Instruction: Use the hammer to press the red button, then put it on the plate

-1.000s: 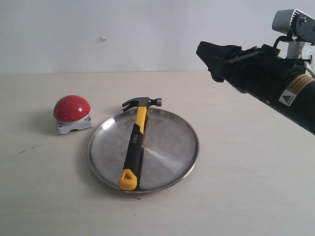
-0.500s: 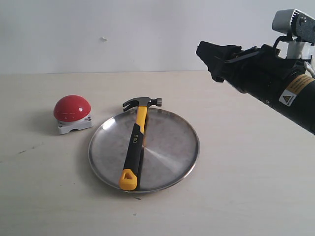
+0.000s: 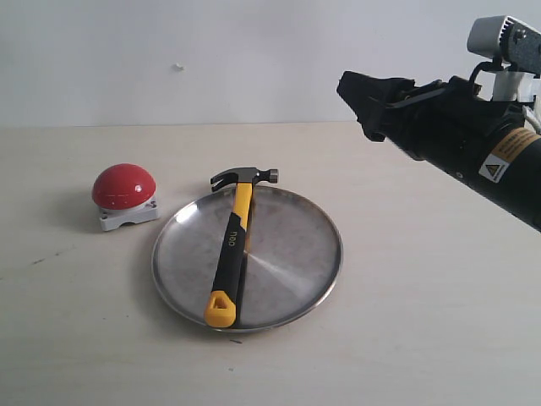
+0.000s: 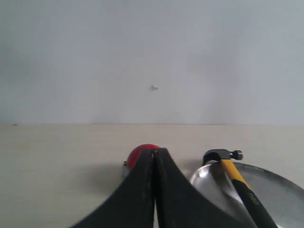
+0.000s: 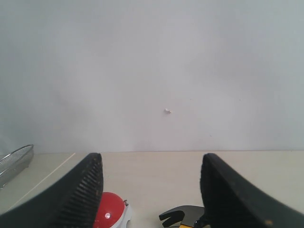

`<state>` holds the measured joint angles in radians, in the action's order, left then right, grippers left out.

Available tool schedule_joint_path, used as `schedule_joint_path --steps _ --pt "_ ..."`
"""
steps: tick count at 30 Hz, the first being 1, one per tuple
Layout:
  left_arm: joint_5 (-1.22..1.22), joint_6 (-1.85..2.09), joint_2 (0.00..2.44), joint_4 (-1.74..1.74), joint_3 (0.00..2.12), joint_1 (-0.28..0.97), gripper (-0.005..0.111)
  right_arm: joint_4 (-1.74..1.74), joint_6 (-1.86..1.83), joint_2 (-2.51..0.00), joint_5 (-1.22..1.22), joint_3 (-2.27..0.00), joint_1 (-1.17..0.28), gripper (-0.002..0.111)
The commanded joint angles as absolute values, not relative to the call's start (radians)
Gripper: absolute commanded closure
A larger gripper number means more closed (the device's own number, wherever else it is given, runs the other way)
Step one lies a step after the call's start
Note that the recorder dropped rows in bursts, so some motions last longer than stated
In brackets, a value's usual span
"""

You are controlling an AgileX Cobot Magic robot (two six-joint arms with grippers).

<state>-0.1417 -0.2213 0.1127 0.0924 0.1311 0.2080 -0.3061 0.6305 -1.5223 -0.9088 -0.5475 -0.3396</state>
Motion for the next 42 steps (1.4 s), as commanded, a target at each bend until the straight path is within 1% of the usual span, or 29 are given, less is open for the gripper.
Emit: schedule_joint_path --steps 1,7,14,19,26,42 --pt "-0.183 -0.216 0.093 0.081 0.126 0.111 0.106 -0.302 0.622 -1.513 -0.913 -0.547 -0.338 0.049" --pt "-0.206 -0.216 0.064 0.081 0.126 -0.004 0.106 -0.302 0.622 -1.513 -0.913 -0.547 -0.338 0.049" --pt "-0.297 -0.207 0.019 0.113 0.125 -0.083 0.106 -0.302 0.622 -1.513 -0.913 -0.547 -0.338 0.049" --pt "-0.315 -0.204 0.0 0.125 0.102 -0.091 0.106 -0.304 0.622 -1.513 -0.913 -0.547 -0.338 0.049" --pt "-0.292 -0.201 0.0 0.137 0.004 -0.099 0.106 -0.304 0.622 -1.513 -0.913 -0.547 -0.338 0.049" --pt "-0.263 -0.182 0.0 0.172 0.0 -0.1 0.106 -0.304 0.622 -1.513 -0.913 -0.547 -0.338 0.049"
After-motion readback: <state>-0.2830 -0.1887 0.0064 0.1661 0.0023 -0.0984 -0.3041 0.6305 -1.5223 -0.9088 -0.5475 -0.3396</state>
